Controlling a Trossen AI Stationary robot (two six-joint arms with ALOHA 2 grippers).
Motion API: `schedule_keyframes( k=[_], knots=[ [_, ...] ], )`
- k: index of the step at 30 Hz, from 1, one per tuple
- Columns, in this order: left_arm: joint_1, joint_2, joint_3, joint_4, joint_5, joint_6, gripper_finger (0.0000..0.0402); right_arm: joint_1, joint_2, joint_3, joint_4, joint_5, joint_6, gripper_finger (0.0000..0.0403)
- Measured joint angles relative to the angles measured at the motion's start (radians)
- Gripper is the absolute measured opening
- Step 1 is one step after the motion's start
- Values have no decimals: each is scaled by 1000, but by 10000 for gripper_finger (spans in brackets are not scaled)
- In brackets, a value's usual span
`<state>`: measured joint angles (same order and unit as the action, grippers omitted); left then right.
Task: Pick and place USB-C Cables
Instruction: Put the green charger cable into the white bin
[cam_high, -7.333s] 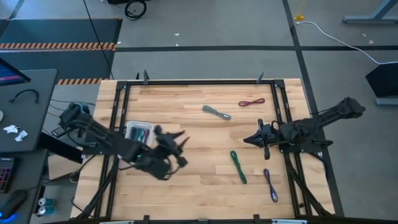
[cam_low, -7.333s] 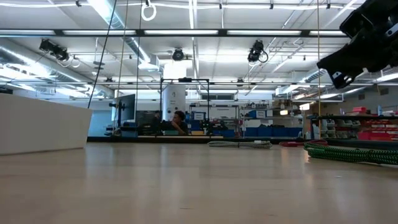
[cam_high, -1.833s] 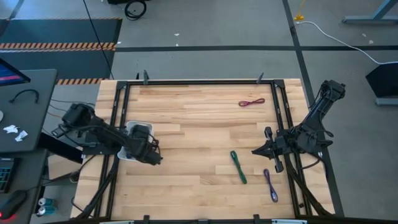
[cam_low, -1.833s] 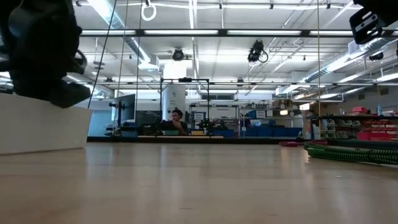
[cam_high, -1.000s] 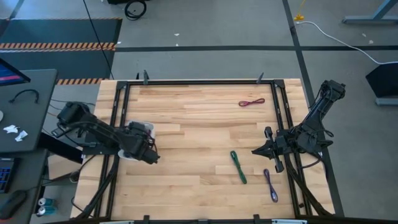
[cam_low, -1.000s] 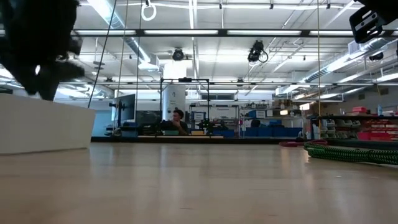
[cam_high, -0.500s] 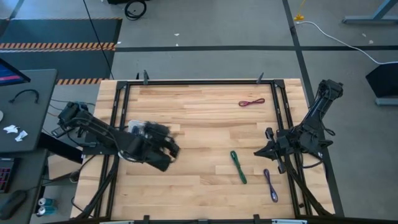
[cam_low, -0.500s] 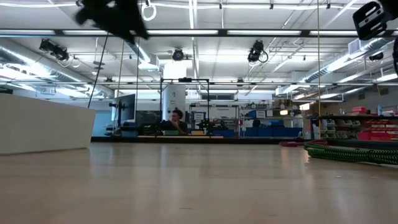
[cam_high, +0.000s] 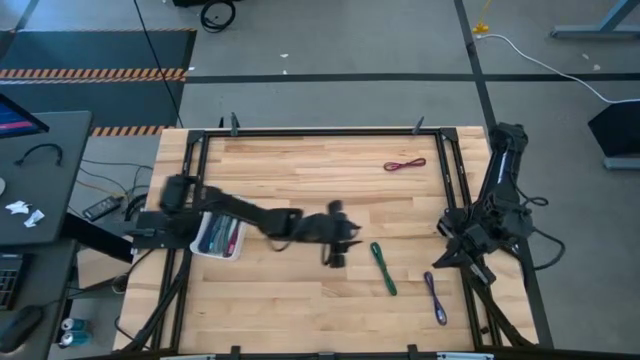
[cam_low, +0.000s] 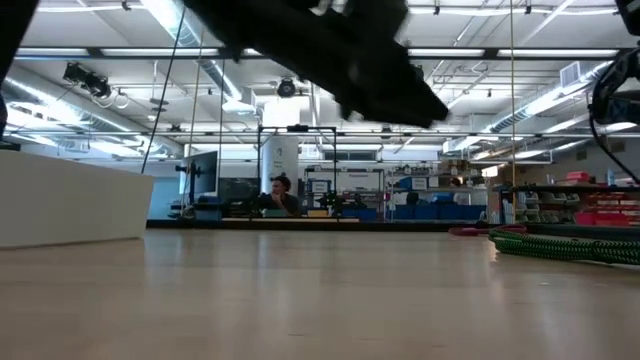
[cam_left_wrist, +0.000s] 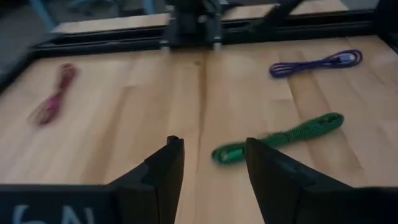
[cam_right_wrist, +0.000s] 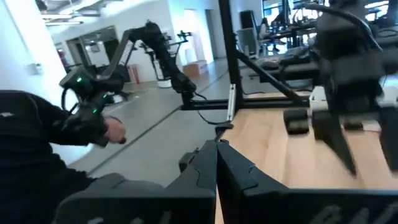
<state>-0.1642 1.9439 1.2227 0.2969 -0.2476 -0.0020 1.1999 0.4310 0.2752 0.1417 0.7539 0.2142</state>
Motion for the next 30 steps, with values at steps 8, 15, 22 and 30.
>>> schedule_keyframes(
  k=[8,15,22,30],
  knots=[
    [84,319,363,-131,320,239,215,42,-1,0,-1,95,-4,4],
    [114,504,587,-325,460,293,264,42,-1,0,-1,128,-1,4],
    [114,532,590,-364,482,317,252,42,0,0,-1,147,28,4],
    [100,523,589,-438,542,270,105,42,0,0,-1,147,30,4]
  ],
)
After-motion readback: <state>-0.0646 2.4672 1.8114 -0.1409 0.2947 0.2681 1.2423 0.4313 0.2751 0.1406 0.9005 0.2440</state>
